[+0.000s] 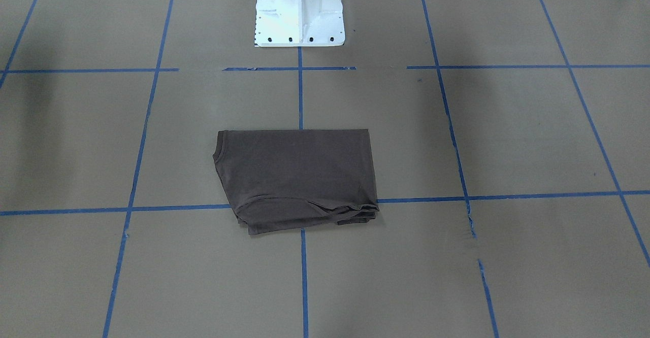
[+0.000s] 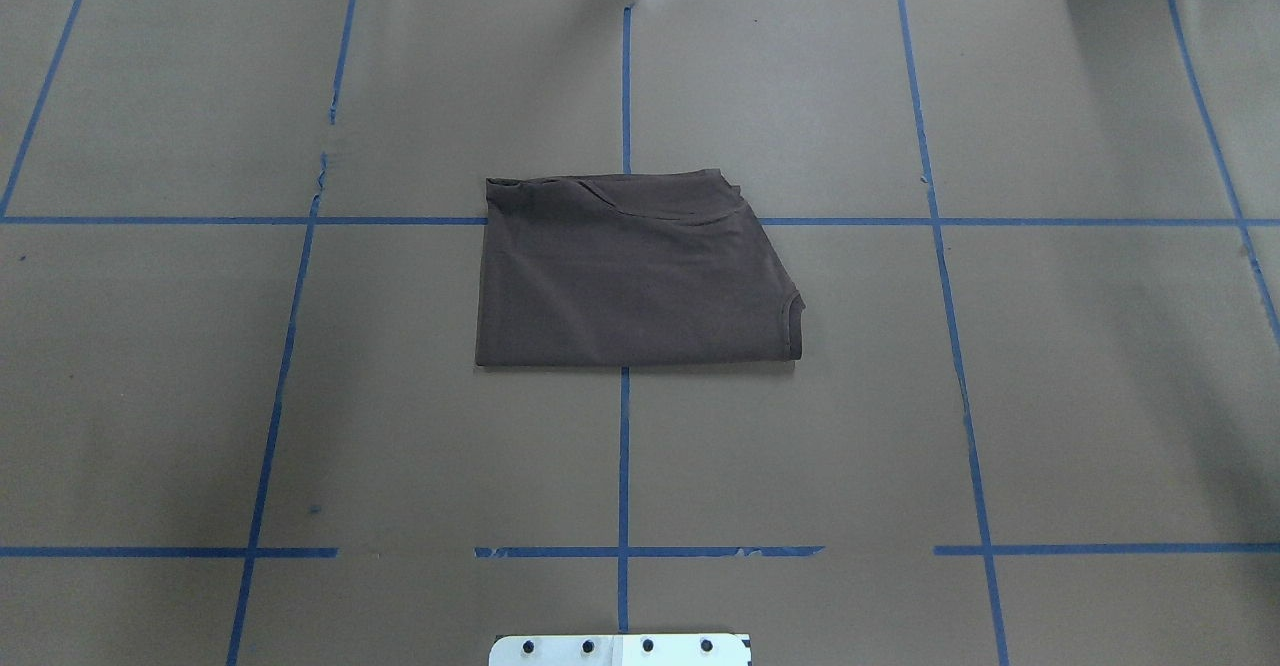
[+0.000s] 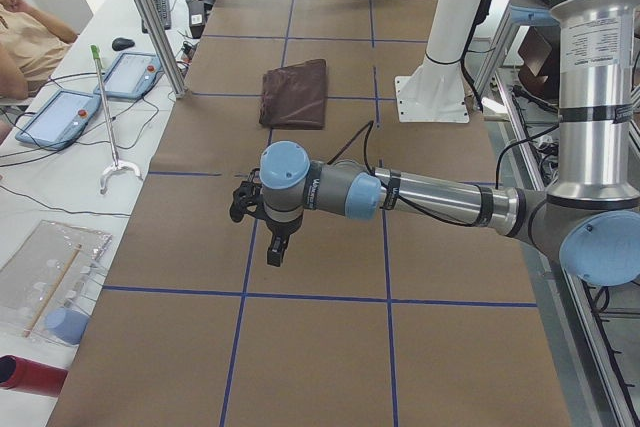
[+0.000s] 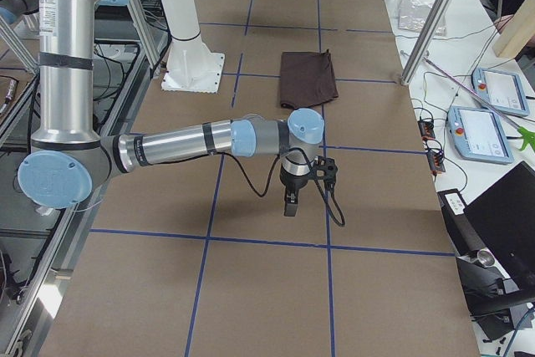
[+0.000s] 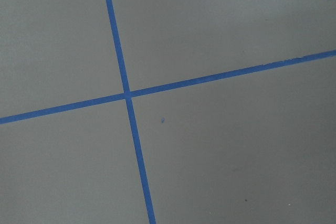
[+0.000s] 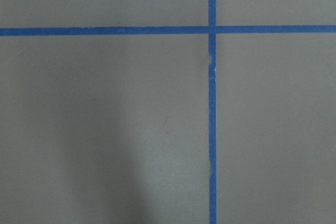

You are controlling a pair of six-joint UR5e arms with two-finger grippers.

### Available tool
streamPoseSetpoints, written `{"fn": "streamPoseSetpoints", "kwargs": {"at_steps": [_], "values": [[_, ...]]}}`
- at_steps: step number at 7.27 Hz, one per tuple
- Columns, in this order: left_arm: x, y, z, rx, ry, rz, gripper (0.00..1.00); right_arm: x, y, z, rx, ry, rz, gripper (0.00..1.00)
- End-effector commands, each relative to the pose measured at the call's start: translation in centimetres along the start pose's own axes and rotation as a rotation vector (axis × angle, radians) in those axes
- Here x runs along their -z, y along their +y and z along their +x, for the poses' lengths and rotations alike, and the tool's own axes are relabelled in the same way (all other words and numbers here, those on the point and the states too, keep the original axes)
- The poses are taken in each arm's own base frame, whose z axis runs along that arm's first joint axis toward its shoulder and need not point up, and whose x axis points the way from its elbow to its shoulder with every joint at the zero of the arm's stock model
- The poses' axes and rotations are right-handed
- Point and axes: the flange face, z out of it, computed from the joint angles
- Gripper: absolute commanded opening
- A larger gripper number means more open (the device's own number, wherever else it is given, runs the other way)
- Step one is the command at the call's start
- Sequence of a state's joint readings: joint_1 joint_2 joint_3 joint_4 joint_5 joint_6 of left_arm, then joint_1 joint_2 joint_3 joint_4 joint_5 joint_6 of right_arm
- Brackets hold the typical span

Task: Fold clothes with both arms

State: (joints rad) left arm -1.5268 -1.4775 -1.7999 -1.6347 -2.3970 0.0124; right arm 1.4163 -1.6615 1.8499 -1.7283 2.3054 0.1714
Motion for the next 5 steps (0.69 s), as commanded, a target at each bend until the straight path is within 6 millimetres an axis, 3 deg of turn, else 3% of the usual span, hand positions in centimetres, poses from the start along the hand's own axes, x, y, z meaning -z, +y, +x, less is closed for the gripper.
{"fn": "streamPoseSetpoints", "kwargs": {"at_steps": [1, 2, 3, 4, 5], "values": [[-0.9, -0.2, -1.4, 0.005, -0.002, -0.004, 1.00, -0.1, 0.6, -0.1, -0.004, -0.035, -0.008, 1.00], [0.2, -0.4, -1.8, 0.011, -0.009, 0.023, 1.00, 0.5, 0.7, 0.7, -0.021, -0.036, 0.007, 1.00], [2.9, 0.1, -3.7, 0.058, -0.027, 0.079, 1.00, 0.2, 0.8, 1.2, -0.030, -0.031, 0.001, 1.00], [2.8, 0.6, -4.9, 0.088, -0.027, 0.074, 1.00, -0.9, 2.4, 2.9, -0.056, -0.026, -0.020, 1.00], [4.0, 1.0, -5.8, 0.111, -0.028, 0.097, 1.00, -0.4, 3.0, 4.4, -0.081, -0.029, -0.006, 1.00]]}}
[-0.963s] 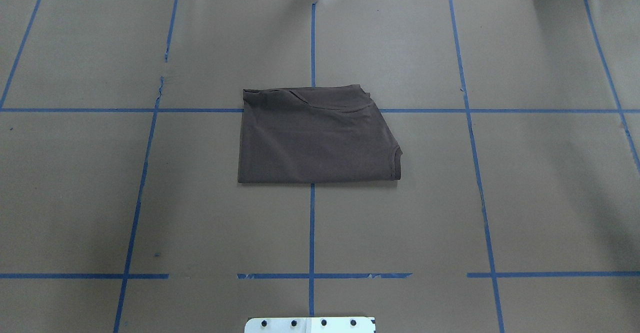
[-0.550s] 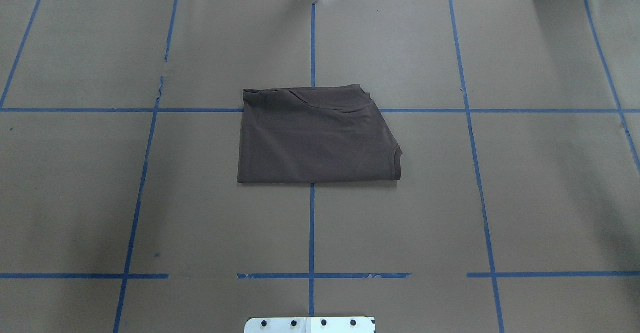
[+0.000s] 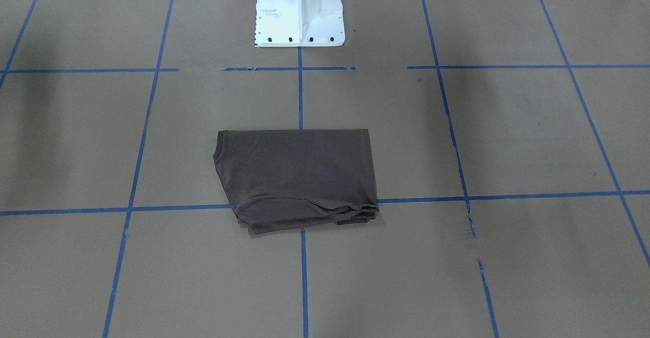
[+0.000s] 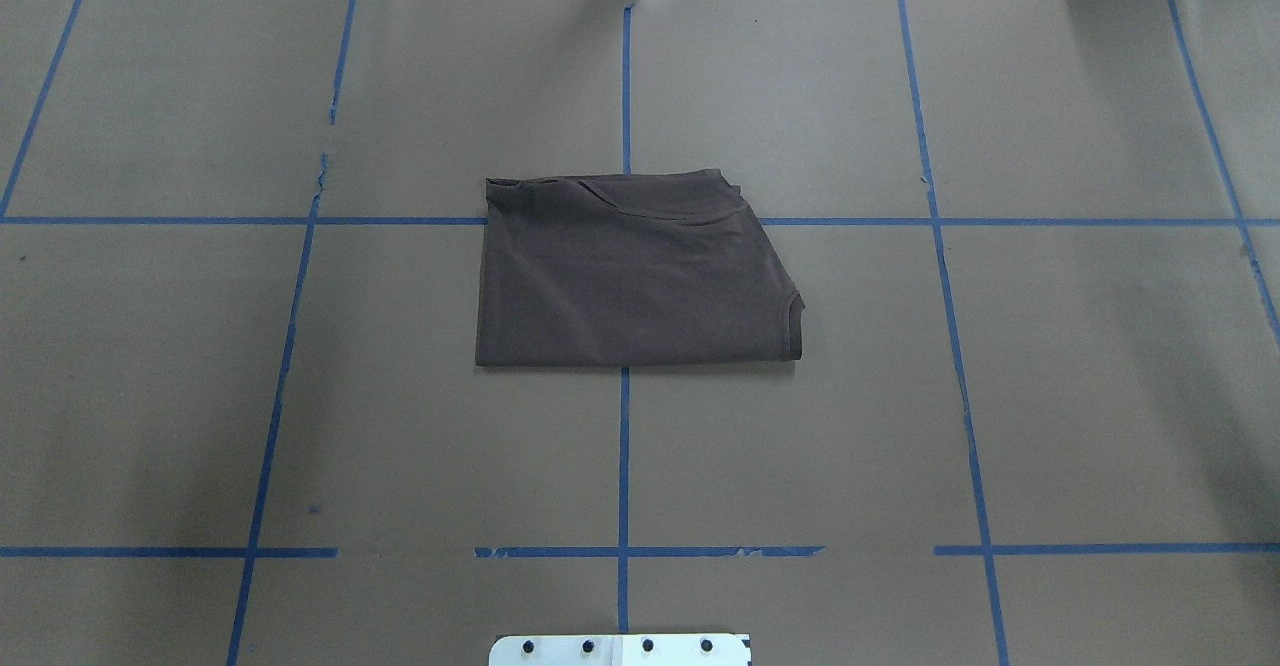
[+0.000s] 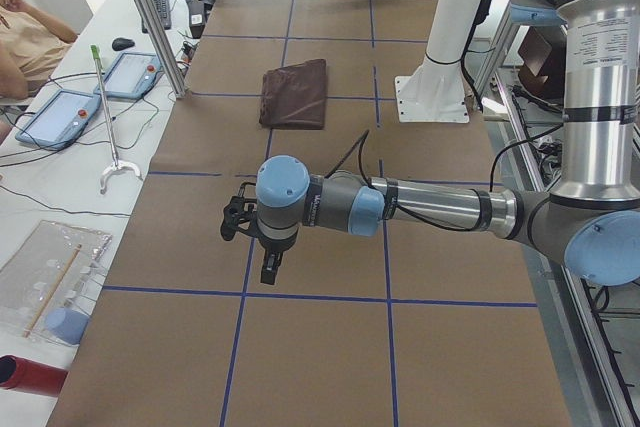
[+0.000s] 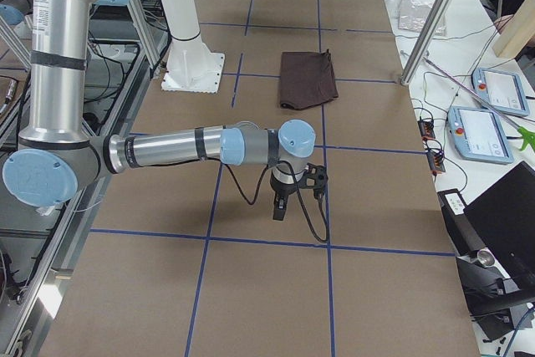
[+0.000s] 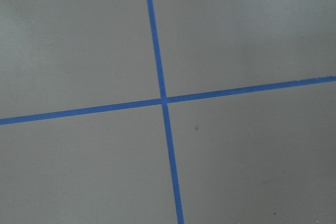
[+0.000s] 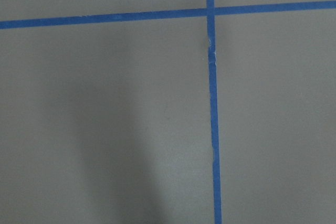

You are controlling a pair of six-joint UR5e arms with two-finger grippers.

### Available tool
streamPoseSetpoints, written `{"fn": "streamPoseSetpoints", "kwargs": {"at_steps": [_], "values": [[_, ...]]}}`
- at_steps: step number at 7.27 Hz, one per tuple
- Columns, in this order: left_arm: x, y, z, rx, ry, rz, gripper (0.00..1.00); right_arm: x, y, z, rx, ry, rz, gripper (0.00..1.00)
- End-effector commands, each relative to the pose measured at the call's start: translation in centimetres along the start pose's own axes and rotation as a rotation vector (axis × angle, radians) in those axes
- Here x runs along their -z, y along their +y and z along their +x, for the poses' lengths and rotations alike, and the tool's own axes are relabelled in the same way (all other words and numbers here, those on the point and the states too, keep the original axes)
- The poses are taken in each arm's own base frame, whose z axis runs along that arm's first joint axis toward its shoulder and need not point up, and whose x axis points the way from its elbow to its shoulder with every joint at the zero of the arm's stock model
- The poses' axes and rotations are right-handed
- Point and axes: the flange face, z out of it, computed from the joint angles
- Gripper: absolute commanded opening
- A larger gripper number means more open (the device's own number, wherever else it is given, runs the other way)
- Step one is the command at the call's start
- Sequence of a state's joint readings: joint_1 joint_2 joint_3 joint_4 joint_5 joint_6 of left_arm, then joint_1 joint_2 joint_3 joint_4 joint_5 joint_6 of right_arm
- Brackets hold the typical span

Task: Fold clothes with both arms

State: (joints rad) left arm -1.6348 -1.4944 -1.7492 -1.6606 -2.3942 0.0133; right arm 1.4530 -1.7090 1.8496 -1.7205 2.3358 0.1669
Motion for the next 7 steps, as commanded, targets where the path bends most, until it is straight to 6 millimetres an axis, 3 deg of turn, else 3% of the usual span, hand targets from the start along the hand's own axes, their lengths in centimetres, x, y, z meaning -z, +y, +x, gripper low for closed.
{"fn": "streamPoseSetpoints", "kwargs": {"at_steps": [1, 3, 6, 7], "values": [[-0.3, 0.6, -3.0, 0.062, 0.001, -0.002, 1.00, 0.9, 1.2, 3.3, -0.059, -0.011, 0.023, 1.00], [-0.5, 0.2, -2.7, 0.034, 0.054, 0.019, 1.00, 1.1, 1.6, 3.3, -0.050, -0.031, 0.027, 1.00], [1.2, -0.9, -1.1, -0.043, 0.040, 0.088, 1.00, 1.6, 1.4, 3.5, -0.055, -0.027, 0.040, 1.00], [0.6, -1.7, -1.8, -0.053, 0.037, 0.097, 1.00, 1.7, 1.6, 3.3, -0.055, -0.036, 0.038, 1.00]]}}
